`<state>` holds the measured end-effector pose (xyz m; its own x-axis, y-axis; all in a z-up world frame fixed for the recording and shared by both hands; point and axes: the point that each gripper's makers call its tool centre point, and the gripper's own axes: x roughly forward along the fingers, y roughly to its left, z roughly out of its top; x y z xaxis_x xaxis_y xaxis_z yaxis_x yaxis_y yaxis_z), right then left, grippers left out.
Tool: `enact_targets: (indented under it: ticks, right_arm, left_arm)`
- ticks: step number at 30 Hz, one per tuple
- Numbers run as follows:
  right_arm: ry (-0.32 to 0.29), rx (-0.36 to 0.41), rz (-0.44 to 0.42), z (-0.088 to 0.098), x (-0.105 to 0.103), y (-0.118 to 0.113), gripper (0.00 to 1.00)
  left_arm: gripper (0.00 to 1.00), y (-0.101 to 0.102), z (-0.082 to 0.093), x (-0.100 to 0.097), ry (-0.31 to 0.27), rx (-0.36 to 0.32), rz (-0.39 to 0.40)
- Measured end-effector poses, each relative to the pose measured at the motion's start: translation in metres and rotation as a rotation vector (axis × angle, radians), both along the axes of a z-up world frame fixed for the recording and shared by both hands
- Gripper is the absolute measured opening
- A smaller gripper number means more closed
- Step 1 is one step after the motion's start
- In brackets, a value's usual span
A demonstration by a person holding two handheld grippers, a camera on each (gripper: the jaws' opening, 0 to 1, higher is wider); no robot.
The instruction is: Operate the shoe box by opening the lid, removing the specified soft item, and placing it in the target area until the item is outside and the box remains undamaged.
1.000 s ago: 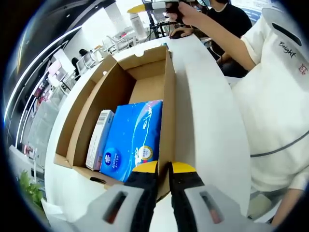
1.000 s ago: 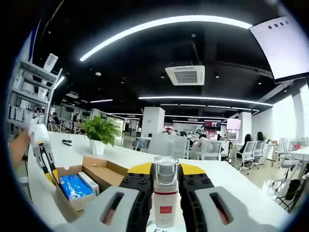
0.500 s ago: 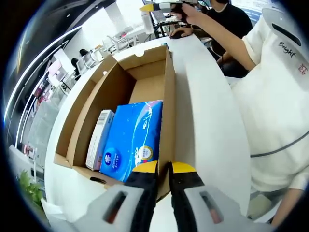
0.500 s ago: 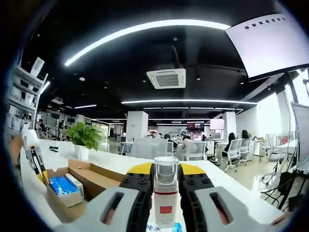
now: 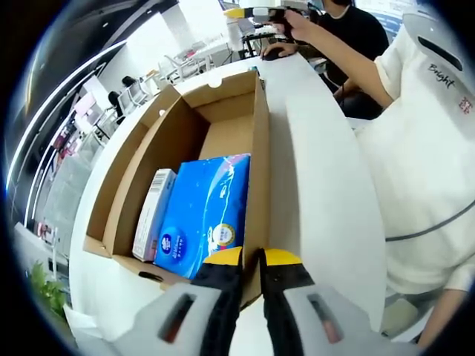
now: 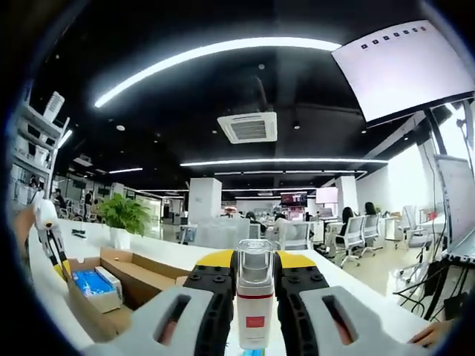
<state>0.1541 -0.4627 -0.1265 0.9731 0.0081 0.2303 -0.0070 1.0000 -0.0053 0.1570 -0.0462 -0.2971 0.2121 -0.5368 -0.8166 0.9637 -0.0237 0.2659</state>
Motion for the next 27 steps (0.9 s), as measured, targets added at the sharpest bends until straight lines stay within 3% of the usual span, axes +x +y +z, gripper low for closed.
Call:
enact_targets:
  ticks: [12,16,20,27]
  right_arm:
    - [0.003,-0.043,-0.018,-0.005,-0.005,-0.008,0.18]
    - [-0.038,-0.052,-0.070,-0.009,-0.005,-0.023,0.18]
    - [-0.026,0.007,-0.072,-0.023,-0.004,-0.034,0.18]
    - [-0.054,-0.048,-0.073,-0.038,0.005,-0.037,0.18]
  left_arm:
    - [0.07,0.000,0.000,0.001,0.019,-0.002,0.018]
    - [0.07,0.000,0.000,0.000,0.011,0.001,0.007]
    - [0.07,0.000,0.000,0.000,0.008,-0.001,0.000]
    - [0.07,0.000,0.000,0.000,0.007,0.000,-0.004]
